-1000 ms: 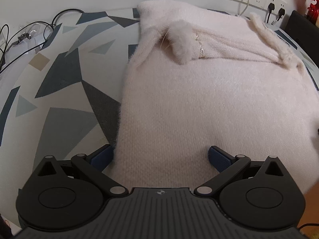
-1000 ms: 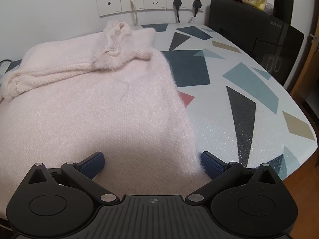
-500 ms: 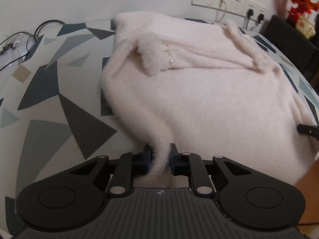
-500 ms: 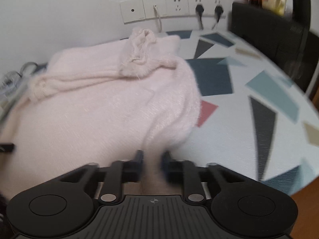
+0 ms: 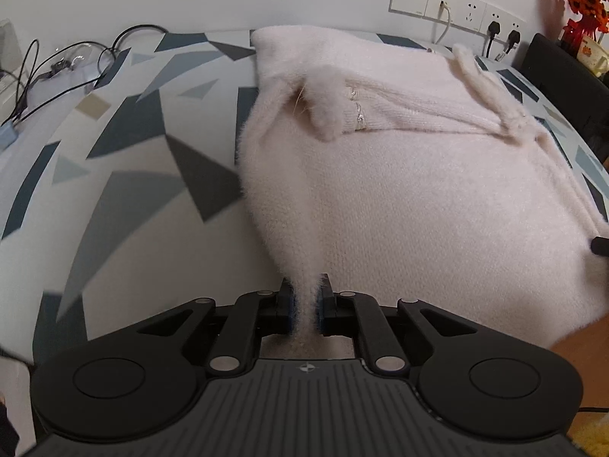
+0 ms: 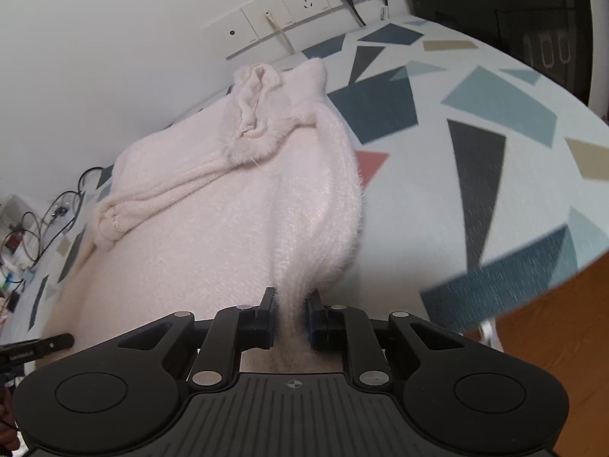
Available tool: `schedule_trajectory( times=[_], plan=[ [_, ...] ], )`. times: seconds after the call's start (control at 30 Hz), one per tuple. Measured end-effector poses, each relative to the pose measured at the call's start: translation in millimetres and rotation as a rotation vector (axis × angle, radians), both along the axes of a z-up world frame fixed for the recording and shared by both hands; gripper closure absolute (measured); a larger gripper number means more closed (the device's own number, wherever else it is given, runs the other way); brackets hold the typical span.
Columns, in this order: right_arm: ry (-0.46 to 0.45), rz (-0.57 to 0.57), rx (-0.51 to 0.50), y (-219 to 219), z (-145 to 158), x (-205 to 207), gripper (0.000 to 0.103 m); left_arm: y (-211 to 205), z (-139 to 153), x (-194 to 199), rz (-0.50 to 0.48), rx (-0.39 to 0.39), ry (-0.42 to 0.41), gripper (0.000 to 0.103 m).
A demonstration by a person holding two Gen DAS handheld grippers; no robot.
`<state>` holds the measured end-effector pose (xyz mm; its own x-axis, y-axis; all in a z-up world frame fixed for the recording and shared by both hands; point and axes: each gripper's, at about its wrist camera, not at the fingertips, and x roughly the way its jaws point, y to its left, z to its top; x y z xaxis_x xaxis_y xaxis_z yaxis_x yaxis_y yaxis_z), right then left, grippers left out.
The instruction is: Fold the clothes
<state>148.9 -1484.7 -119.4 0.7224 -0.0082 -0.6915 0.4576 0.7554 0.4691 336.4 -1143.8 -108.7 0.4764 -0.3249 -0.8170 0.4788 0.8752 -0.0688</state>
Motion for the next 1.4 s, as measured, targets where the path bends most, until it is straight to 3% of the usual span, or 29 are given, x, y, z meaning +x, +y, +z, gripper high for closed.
schedule_trajectory(
  times=[0.17, 0.33, 0.57, 0.8, 0.97, 1.13, 1.4],
  plan=[
    [-0.023, -0.031, 0.065, -10, -12, -12, 0.088, 3, 2, -19, 0.061, -0.038, 0.02, 0.092],
    [-0.056, -0.027, 0.123, -19, -26, -14, 0.088, -4, 6, -26, 0.077, -0.02, -0.011, 0.093],
    [-0.186, 0.058, 0.085, -26, 12, -7, 0.089, -9, 45, -21, 0.094, -0.12, -0.086, 0.093],
    [-0.316, -0.02, 0.113, -75, 63, 42, 0.09, -20, 84, 39, 0.193, -0.232, -0.152, 0.093],
    [-0.338, -0.061, 0.133, -102, 86, 84, 0.09, -30, 103, 88, 0.231, -0.274, -0.179, 0.093],
    [-0.295, -0.077, 0.082, -114, 96, 135, 0.09, -46, 96, 138, 0.194, -0.265, -0.166, 0.093],
    [-0.208, -0.203, 0.079, -143, 81, 215, 0.093, -73, 68, 224, 0.128, -0.294, -0.113, 0.092]
  ],
)
